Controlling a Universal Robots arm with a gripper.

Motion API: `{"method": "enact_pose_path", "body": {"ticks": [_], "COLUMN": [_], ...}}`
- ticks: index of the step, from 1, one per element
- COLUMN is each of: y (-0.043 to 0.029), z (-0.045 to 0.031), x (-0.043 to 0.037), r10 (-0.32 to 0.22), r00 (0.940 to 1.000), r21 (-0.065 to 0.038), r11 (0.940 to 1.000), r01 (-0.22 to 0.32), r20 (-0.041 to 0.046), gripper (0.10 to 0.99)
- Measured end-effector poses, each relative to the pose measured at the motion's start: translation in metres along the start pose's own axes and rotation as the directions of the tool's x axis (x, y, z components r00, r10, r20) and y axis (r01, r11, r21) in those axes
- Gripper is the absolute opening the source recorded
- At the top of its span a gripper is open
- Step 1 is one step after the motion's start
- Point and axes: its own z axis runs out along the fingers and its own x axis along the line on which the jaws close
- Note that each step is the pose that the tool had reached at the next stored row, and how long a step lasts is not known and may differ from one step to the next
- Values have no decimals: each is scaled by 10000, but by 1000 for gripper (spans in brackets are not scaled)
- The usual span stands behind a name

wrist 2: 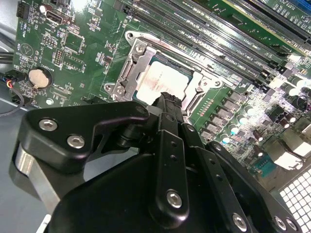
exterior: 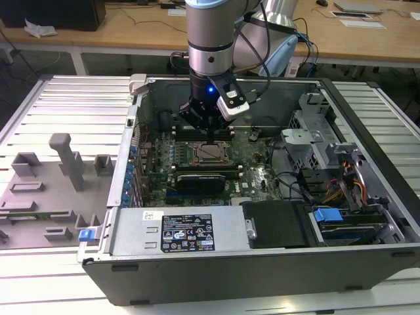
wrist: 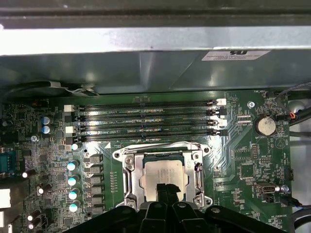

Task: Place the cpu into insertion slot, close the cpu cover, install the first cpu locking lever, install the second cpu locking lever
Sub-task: 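Install the second cpu locking lever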

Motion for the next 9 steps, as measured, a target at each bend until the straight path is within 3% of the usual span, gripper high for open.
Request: {"method": "enact_pose_path", "body": {"ticks": [4, 6, 9], "y": [-32, -124, -170], "z": [0, -1, -1], "x": [-1, -4, -5], "r10": [1, 1, 0], "r00": [10000, 10000, 10000], "r21": [-1, -2, -2], "r11": [10000, 10000, 10000], "r01": [-1, -1, 0], "r20": [0, 0, 0], "gripper": [106, 106, 106]}}
